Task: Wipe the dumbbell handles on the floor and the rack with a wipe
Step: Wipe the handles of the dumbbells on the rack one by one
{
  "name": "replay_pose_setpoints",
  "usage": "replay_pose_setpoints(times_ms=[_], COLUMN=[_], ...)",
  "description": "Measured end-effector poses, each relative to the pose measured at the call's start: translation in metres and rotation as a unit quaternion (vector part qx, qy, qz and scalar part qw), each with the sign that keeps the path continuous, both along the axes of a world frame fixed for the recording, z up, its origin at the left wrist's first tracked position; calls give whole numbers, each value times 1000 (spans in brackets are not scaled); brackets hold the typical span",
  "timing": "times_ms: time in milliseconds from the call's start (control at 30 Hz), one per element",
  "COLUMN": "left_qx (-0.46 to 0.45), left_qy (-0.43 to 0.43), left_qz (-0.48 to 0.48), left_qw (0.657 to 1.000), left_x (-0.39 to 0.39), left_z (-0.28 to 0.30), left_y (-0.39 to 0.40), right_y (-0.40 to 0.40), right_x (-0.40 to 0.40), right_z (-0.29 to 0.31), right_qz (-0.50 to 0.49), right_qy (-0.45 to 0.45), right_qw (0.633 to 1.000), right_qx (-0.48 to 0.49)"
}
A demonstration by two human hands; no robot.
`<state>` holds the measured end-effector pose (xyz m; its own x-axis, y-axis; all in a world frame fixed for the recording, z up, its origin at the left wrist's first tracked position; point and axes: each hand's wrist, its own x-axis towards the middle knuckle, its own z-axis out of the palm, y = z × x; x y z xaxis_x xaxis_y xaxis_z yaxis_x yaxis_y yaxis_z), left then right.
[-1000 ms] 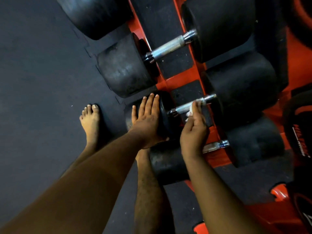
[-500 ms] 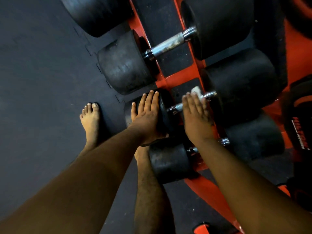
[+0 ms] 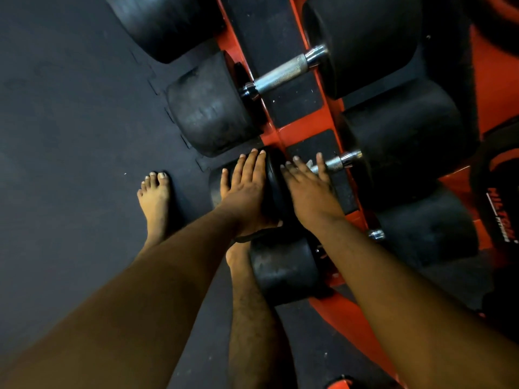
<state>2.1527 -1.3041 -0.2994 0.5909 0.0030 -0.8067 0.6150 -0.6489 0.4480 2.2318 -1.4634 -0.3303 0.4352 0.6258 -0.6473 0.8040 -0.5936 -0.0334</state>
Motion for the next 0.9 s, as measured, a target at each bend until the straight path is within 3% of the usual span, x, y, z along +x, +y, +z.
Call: replay_pose_setpoints(times_ms=[133, 200, 333, 400, 500, 567, 733, 900], left_qx=[-2, 1, 8, 14, 9, 8, 15, 18], left_qy=[3, 0, -4, -5, 0, -1, -4, -4], left_qz=[3, 4, 3, 3, 1, 0, 10, 9], left_qw=[1000, 1000, 1000, 1000, 1000, 1000, 1000, 1000], left_x=[1, -1, -1, -1, -1, 0, -1, -1], left_z=[0, -1, -4, -4, -4, -4, -3, -3], left_y=[0, -1, -2, -2, -2, -3, -2, -3], right_y=[-14, -37, -41, -29, -19, -22, -35, -28], right_x=[-2, 2, 3, -4, 1, 15, 3, -18], right_z=[5, 12, 10, 3, -7, -10, 7, -2], right_qz=[11, 7, -93, -77, 24, 50, -53, 40], right_qy=[14, -48, -155, -119, -24, -28, -127, -69], right_qw=[999, 998, 983, 989, 996, 995, 989, 994], right_qx=[30, 44, 31, 52, 88, 84, 46, 69])
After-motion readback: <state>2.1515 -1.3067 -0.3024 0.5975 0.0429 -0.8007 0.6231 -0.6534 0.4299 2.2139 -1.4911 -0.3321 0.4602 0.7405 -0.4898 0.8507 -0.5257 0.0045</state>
